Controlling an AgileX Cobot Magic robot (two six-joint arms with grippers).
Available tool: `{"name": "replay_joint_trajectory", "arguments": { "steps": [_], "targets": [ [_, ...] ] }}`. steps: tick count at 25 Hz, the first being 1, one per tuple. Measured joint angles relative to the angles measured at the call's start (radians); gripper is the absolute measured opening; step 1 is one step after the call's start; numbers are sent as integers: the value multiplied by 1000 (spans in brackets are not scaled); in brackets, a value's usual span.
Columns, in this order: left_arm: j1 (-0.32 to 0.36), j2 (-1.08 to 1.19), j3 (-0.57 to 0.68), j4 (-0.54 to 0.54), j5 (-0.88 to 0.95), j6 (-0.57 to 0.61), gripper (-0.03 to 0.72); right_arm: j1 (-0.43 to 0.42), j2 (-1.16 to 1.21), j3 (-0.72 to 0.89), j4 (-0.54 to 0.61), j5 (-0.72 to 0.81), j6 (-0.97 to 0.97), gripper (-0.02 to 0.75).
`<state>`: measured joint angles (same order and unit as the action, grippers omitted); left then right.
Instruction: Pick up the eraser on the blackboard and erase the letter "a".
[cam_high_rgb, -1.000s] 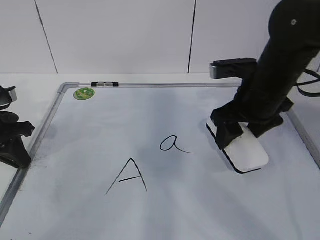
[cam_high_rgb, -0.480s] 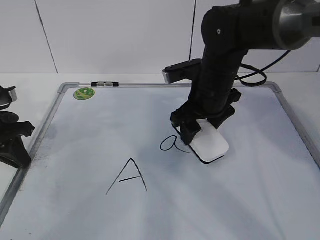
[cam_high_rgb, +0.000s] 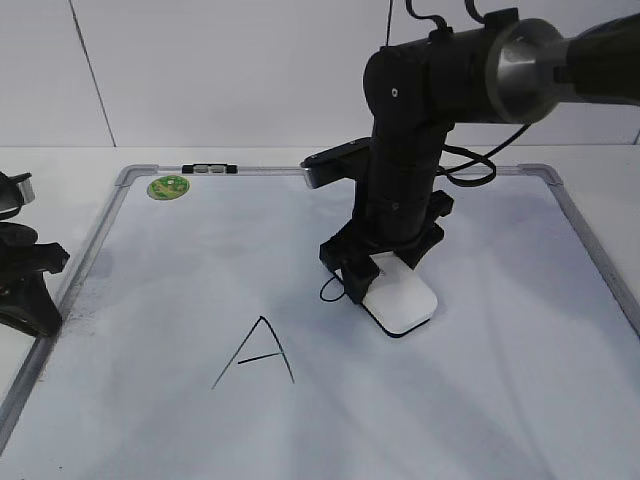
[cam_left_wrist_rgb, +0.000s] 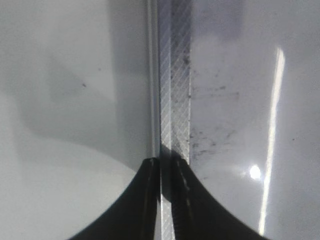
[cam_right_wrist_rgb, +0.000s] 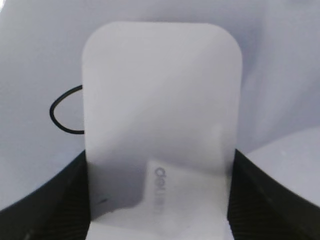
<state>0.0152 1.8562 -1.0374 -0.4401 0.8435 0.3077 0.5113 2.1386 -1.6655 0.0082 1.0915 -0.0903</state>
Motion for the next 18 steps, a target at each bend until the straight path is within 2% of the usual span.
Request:
{"name": "replay_joint_trajectory", "arguments": {
  "steps": [4,10,18],
  "targets": [
    [0,0,0,0,0,0,54,32,4,-5,-28,9,2,561],
    [0,0,0,0,0,0,54,134,15,-13,-33,23,2,561],
    [0,0,0,0,0,0,55,154,16,-17,-83,27,52,561]
  ]
}}
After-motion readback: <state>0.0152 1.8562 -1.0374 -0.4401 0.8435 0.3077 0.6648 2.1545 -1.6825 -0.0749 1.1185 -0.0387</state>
